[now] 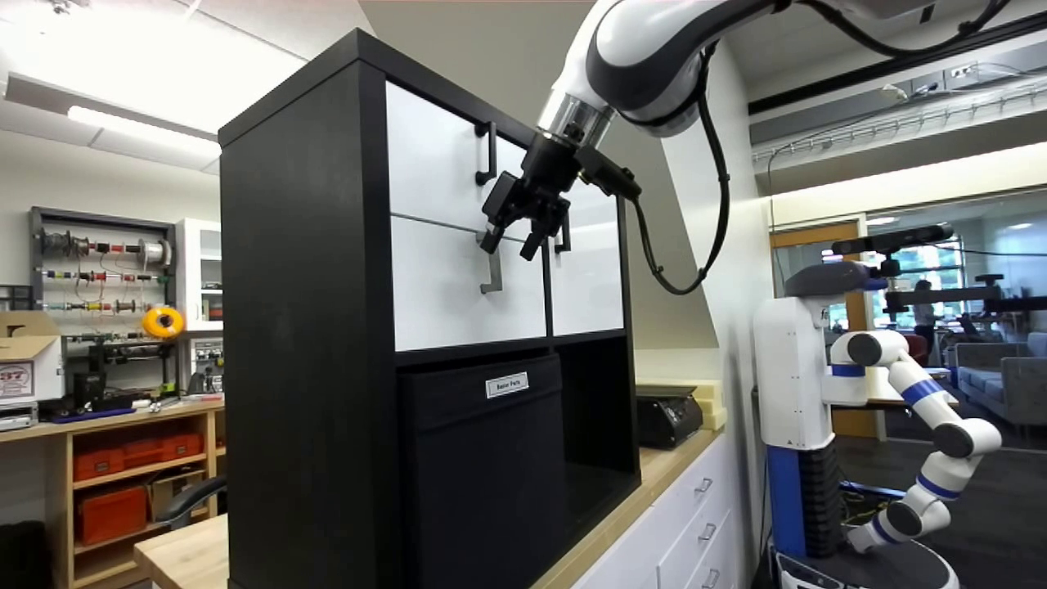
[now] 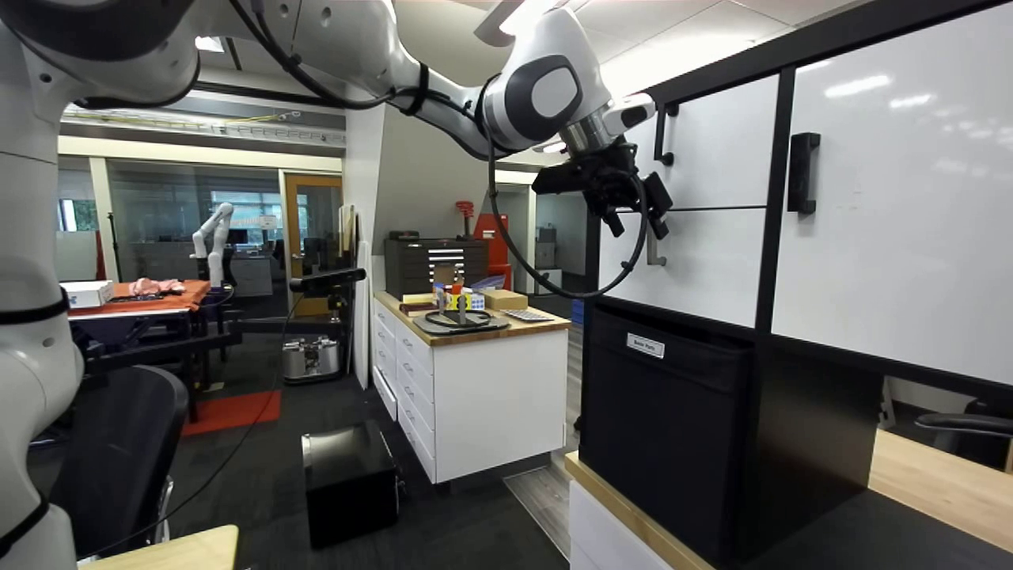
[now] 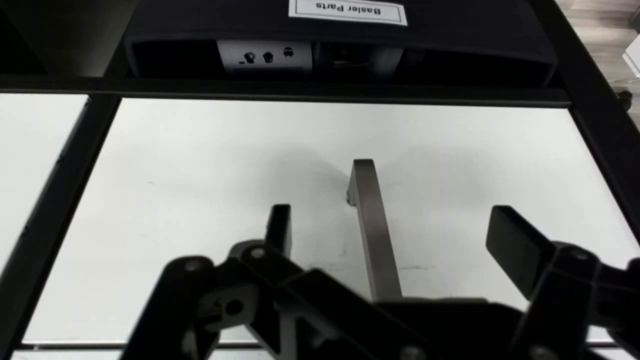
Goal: Pull out the drawer above the storage basket
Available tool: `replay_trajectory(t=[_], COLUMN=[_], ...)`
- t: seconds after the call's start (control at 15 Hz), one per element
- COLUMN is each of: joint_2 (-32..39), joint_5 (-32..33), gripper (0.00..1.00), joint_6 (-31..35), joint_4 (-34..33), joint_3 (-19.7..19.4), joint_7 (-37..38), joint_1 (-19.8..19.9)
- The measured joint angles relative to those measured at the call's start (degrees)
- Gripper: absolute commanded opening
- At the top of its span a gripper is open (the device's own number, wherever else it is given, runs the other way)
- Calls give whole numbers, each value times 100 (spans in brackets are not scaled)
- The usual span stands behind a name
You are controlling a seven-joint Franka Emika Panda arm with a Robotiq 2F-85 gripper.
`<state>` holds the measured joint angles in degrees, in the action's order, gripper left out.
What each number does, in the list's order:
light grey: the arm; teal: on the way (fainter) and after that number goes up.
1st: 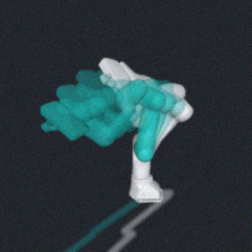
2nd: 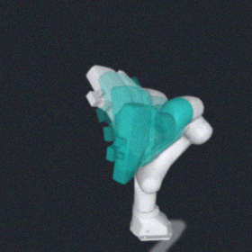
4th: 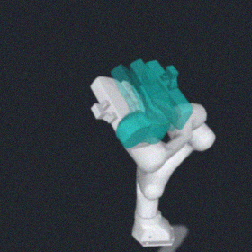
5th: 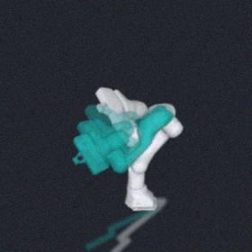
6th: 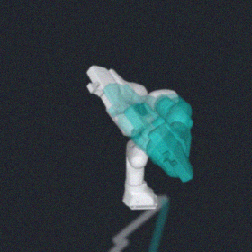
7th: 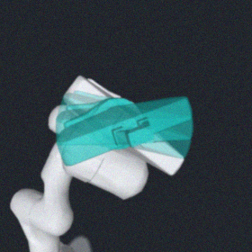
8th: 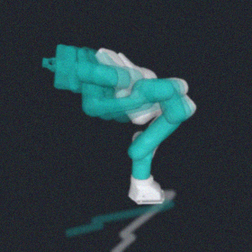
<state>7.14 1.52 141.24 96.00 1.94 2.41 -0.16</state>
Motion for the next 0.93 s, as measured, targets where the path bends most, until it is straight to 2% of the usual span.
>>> replay_trajectory(t=[0.07,0.13,0.2,0.67,0.87,0.93], joint_2=[31,66,105,275,281,281], joint_5=[2,7,13,91,90,91], gripper=[100,75,74,26,7,3], joint_6=[37,61,80,505,636,666], joint_4=[-36,-77,-117,-182,-182,-182], joint_3=[1,1,1,-12,-22,-24], joint_7=[-12,-26,-44,-337,-440,-457], joint_1=[-16,-32,-49,-74,-61,-58])
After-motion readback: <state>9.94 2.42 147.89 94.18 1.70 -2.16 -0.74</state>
